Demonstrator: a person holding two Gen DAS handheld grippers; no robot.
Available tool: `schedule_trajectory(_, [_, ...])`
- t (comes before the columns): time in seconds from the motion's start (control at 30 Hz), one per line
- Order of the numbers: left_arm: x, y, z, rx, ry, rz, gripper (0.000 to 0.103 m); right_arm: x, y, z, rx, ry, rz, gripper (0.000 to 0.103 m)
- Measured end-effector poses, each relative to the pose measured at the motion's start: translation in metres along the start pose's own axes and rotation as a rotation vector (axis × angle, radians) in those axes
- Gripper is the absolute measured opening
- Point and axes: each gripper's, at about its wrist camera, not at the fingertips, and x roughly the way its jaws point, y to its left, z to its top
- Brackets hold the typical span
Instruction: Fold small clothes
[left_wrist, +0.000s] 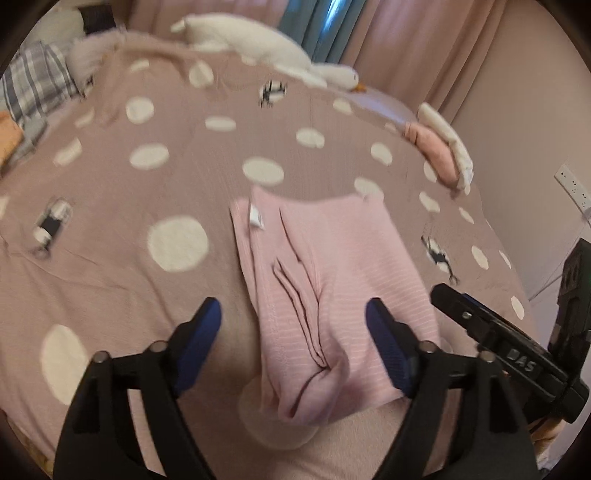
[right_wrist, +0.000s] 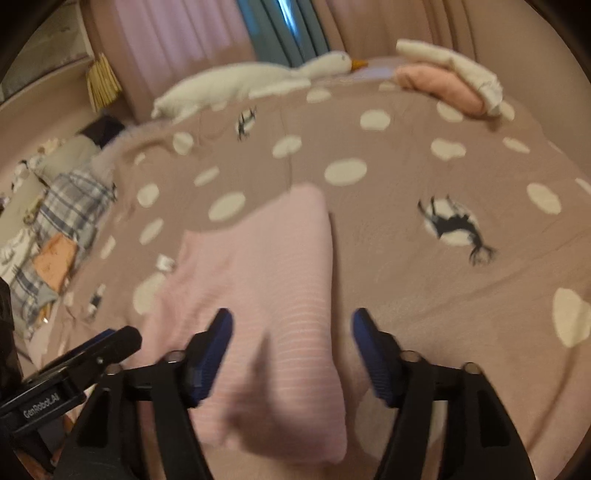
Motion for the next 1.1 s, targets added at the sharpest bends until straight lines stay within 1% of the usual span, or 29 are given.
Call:
schedule_trajectory(0.03, [-0.009,-0.001,0.001,0.006,-0.021,0.003,0.089,-0.008,0.002,0.001,-0.004,-0.020,0.006,0.086])
schedule_trajectory(0.07, [-0.013,-0.002,0.002,0.009,-0.030,0.004,0.096,-0.015,0.005,0.001,-0.013,-0.037,0.011,0.088])
schedule_trajectory(0.1, [-0.023,-0.004,0.002,0.016,-0.044,0.003,0.098,-0.019,0.008,0.002,-0.024,-0.049,0.013,0.090])
schedule_trajectory(0.17, [-0.033,-0.007,0.002,0.033,-0.071,-0.002,0.102,-0.030,0.014,0.003,-0.052,-0.067,-0.002,0.094])
schedule_trajectory(0.23, [-0.046,-0.010,0.001,0.050,-0.100,0.002,0.102,-0.041,0.020,0.002,-0.079,-0.097,-0.011,0.099])
schedule_trajectory(0.3, [-0.056,-0.013,-0.001,0.065,-0.119,0.002,0.102,-0.053,0.024,0.001,-0.103,-0.126,-0.012,0.102])
schedule_trajectory(0.53, [-0.070,-0.013,-0.005,0.067,-0.134,0.014,0.103,-0.067,0.032,-0.002,-0.137,-0.163,-0.054,0.102])
schedule_trajectory(0.7, [-0.072,-0.006,-0.006,0.048,-0.122,0.034,0.103,-0.068,0.037,-0.006,-0.150,-0.163,-0.085,0.102])
schedule_trajectory(0.9, [-0.069,-0.002,-0.008,0.058,-0.111,0.081,0.103,-0.067,0.039,-0.007,-0.134,-0.152,-0.084,0.102])
schedule_trajectory(1.1, [-0.068,0.001,-0.009,0.042,-0.098,0.066,0.103,-0.064,0.042,-0.010,-0.138,-0.137,-0.098,0.102])
